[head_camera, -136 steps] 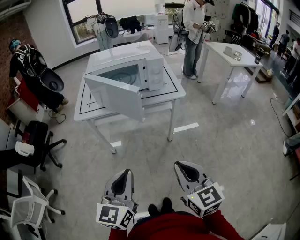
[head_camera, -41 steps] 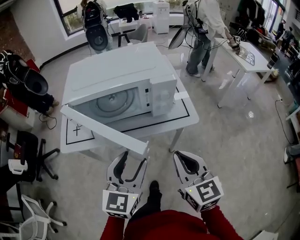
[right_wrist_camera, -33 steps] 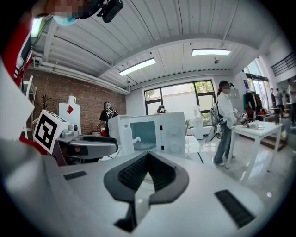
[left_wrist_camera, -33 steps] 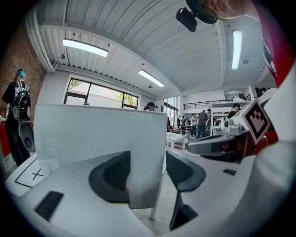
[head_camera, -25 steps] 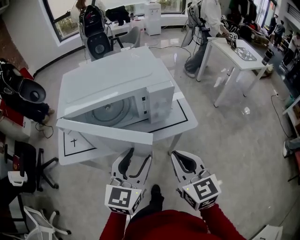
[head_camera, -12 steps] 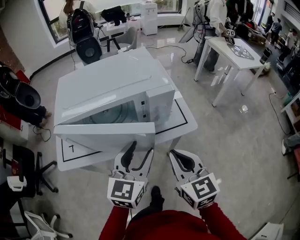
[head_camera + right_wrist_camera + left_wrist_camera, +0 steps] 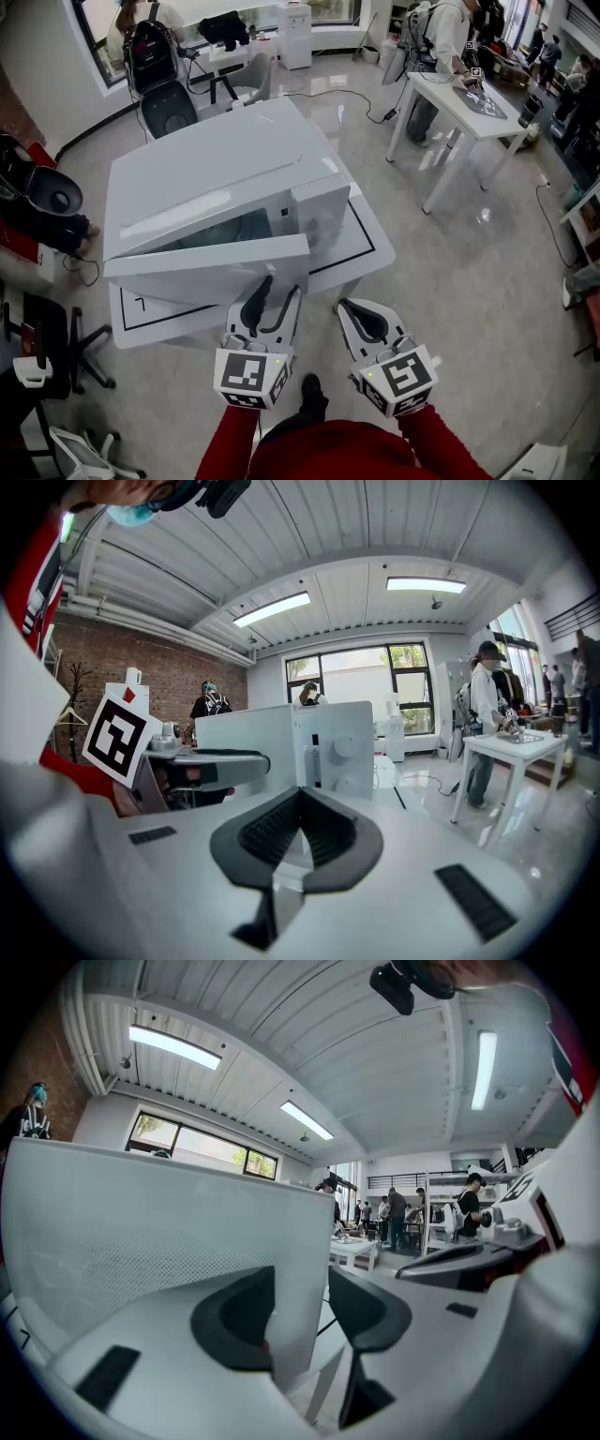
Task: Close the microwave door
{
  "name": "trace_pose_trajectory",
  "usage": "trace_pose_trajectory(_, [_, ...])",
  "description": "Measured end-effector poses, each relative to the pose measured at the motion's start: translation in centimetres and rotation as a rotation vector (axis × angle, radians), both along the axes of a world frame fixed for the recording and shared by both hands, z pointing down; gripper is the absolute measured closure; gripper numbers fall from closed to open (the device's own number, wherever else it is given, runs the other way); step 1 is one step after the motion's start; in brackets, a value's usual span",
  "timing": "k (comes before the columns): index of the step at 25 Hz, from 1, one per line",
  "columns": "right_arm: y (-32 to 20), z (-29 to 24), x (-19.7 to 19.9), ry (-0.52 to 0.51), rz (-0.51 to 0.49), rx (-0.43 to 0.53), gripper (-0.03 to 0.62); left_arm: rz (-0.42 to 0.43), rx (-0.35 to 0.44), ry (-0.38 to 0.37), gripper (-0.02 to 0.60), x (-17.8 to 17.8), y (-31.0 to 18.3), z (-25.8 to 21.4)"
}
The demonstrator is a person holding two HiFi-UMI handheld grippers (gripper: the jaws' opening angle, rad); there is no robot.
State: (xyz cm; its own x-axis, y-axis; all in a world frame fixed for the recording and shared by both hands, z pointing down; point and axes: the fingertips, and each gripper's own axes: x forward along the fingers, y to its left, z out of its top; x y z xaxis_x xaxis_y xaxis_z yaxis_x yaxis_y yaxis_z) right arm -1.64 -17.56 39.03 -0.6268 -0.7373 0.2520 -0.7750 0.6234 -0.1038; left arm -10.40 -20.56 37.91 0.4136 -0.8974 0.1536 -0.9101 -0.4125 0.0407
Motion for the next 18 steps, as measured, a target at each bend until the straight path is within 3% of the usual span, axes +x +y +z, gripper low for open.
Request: trace_pose_trajectory(18, [-1.3, 0.7, -0.3, 0.014, 0.016, -0.024, 0.582, -0.036, -0.010, 0.051, 0.400, -1.1, -3.4, -0.1])
